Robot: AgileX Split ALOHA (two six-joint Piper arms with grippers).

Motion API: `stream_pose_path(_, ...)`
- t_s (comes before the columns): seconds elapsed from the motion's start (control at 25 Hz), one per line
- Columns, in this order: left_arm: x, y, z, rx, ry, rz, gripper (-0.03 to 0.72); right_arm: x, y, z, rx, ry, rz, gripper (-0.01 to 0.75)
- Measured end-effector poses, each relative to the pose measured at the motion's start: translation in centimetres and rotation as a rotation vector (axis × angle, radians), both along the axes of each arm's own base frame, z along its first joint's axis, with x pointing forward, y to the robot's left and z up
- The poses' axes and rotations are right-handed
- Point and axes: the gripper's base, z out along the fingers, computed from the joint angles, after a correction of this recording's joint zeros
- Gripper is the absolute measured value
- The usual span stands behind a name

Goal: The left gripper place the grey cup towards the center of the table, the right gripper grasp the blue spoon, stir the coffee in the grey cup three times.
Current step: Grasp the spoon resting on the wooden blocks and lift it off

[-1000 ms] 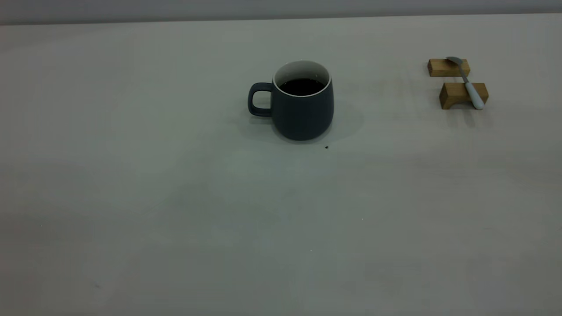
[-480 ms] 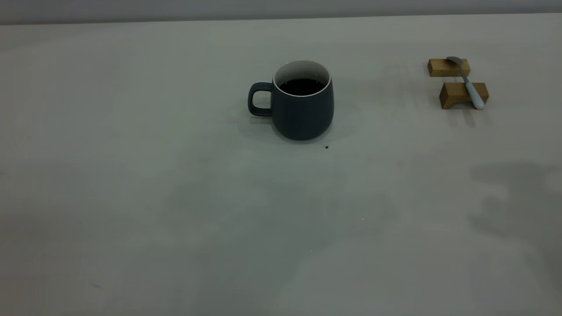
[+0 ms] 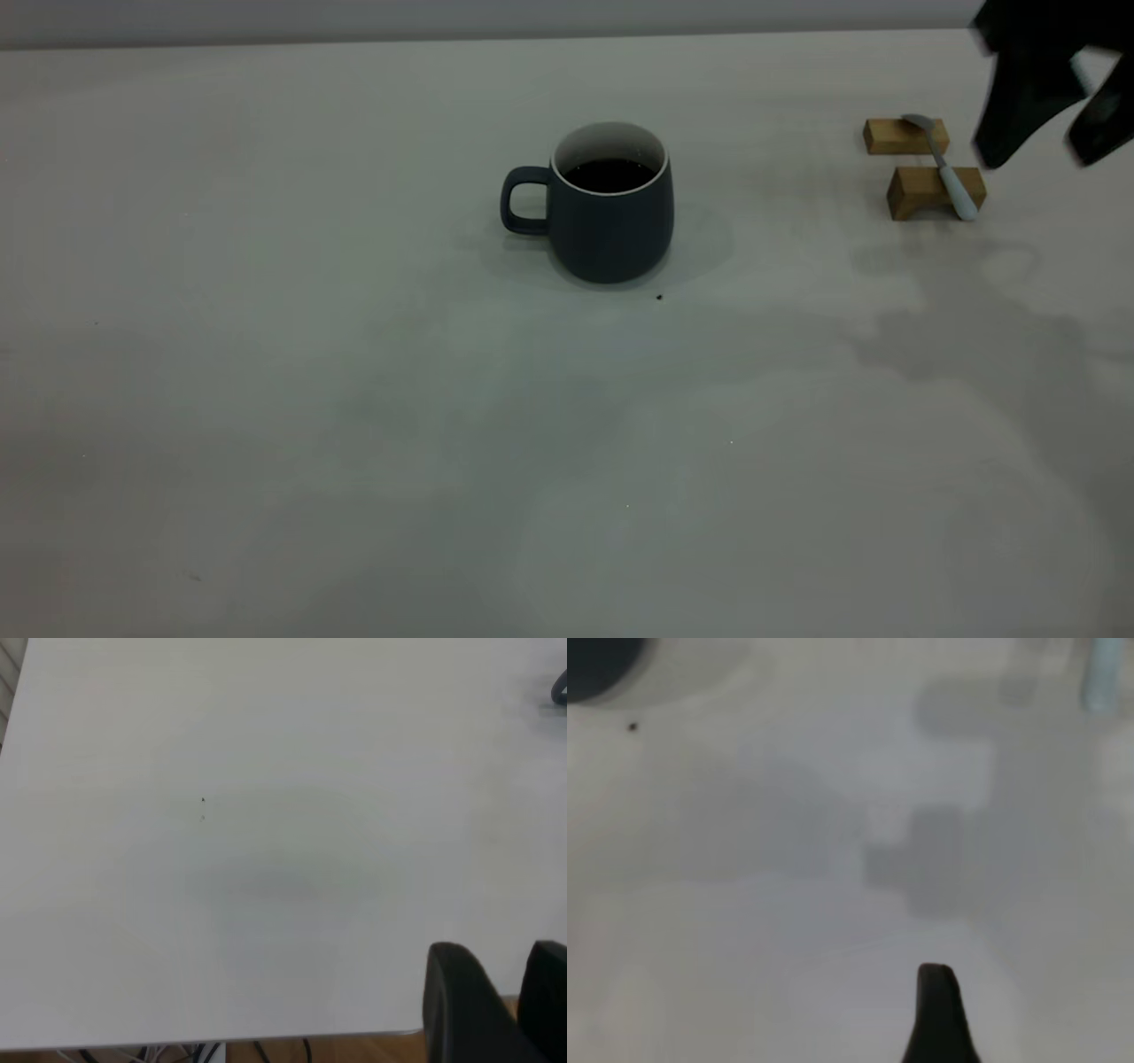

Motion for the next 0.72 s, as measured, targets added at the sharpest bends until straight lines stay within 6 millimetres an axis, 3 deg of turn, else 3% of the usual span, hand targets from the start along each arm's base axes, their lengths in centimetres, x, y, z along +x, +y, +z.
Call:
stream_pose_path(0.24,0.0,0.0,0.0,0.0,0.0,0.0,0.237,4.2,0.5,-4.2,-0.006,0.074,0.011,0.593)
stream_pose_path(0.44,0.0,0.0,0.0,0.0,0.0,0.0,0.237,6.7,0.4,-5.6,-0.05,0.067,0.055,0.593)
stream_pose_path(0.72,0.0,0.0,0.0,0.0,0.0,0.0,0.237,8.8,-1.6,-7.5,-0.068,0.102,0.026,0.593)
